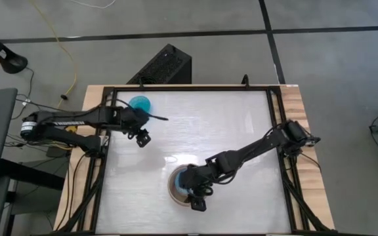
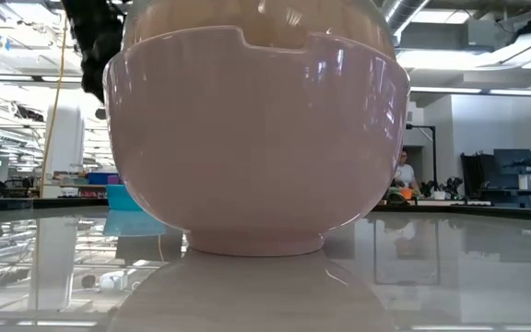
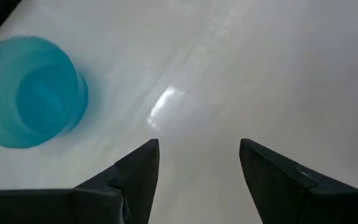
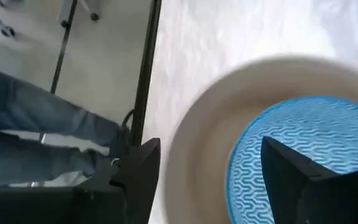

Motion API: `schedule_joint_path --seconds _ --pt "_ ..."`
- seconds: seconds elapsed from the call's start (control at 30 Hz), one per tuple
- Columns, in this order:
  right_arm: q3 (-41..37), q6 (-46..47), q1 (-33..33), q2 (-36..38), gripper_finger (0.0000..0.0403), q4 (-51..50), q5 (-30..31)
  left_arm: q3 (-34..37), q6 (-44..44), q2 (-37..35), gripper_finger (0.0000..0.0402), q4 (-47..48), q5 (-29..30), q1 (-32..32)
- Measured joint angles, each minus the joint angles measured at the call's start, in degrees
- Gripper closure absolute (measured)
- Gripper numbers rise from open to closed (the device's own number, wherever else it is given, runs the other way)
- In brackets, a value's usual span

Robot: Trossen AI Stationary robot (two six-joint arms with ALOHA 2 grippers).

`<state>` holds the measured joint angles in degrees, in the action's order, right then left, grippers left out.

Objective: Nest bowls inside each other
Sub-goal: Stack the blue bowl on top of the blue bowl

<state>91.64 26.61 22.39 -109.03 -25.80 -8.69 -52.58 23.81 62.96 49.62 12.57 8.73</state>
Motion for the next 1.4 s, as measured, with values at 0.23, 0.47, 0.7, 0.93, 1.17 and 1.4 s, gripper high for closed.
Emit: schedule_joint_path --seconds 0.23,0.47,0.7,0.93,1.17,1.4 --pt "0.02 -0.07 -0.75 5.55 0.0167 -0.55 6.57 5.86 0.11 -0.06 0.0188 -3.65 5.70 1.91" --pt "0.02 -0.02 -2.44 12.51 0.0168 -0.62 13.08 6.93 -5.17 -0.06 0.0188 -5.16 11.84 8.76" --pt "0.02 -0.15 -3.64 21.92 0.0168 -0.96 21.61 6.93 -12.55 2.13 0.0188 -8.70 2.49 20.47" --pt "0.09 0.42 -2.93 30.84 0.0168 -4.66 29.85 6.93 -17.61 8.06 0.0188 -12.78 -5.25 28.10" --pt "0.09 1.60 0.65 35.75 0.0168 -7.27 38.93 6.93 -21.14 14.64 0.0188 -14.33 -8.11 30.92" --pt "0.09 2.76 3.21 36.39 0.0168 -8.73 42.91 6.91 -24.00 22.67 0.0218 -16.81 -12.71 32.72"
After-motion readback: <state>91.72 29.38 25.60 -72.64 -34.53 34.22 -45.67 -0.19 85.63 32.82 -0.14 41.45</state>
